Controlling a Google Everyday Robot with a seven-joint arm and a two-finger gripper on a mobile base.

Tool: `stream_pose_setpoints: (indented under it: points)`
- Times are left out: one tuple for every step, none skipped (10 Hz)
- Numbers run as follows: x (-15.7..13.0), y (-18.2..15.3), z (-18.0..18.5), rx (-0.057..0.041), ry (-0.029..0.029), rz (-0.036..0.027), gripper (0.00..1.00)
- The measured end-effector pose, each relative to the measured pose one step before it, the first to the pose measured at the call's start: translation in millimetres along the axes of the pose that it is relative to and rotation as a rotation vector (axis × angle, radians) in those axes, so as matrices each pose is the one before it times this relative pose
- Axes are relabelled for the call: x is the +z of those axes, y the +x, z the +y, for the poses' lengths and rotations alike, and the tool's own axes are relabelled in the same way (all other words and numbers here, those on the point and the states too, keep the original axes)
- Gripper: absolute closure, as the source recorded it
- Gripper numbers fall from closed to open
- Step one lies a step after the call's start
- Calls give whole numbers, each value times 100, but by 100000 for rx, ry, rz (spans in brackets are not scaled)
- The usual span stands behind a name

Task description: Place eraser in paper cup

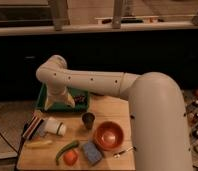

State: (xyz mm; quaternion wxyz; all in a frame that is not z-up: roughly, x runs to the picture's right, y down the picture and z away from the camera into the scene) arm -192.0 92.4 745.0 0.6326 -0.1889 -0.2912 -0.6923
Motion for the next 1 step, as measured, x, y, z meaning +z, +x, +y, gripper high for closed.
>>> stream_pose_setpoints:
  points:
    - [1,-2,-4,0,3,-5,20]
